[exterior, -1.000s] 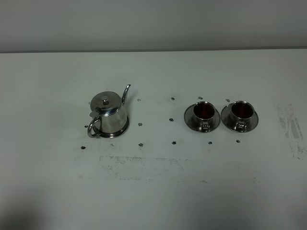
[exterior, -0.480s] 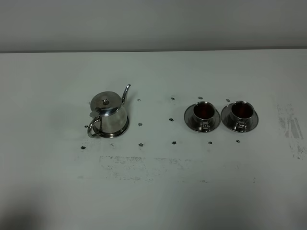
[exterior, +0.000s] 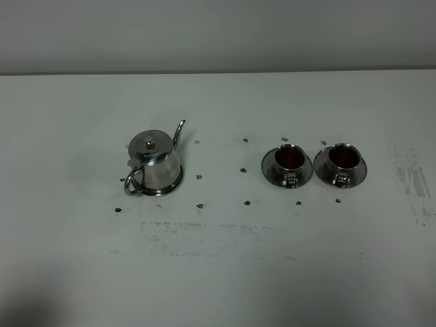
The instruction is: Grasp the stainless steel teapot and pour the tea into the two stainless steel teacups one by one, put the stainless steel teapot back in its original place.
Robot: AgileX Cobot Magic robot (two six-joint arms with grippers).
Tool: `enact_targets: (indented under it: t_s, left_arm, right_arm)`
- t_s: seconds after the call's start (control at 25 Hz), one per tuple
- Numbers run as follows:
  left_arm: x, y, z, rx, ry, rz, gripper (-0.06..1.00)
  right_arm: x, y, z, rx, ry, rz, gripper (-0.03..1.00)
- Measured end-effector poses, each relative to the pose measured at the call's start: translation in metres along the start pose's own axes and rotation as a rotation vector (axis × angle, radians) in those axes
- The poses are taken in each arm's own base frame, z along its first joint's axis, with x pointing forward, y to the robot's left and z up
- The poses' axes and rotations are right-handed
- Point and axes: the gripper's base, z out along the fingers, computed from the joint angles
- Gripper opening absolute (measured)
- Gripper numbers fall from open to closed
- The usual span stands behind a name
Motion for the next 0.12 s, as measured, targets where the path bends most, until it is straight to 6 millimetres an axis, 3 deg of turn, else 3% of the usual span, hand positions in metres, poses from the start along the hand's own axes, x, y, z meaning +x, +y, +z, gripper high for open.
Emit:
enact_targets:
  t_s: [0.12]
  left_arm:
    - [0.0000, 0.0000, 0.0000, 0.000, 0.000, 0.000, 0.47]
  right_arm:
    - [0.0000, 0.0000, 0.0000, 0.000, 0.000, 0.000, 0.40]
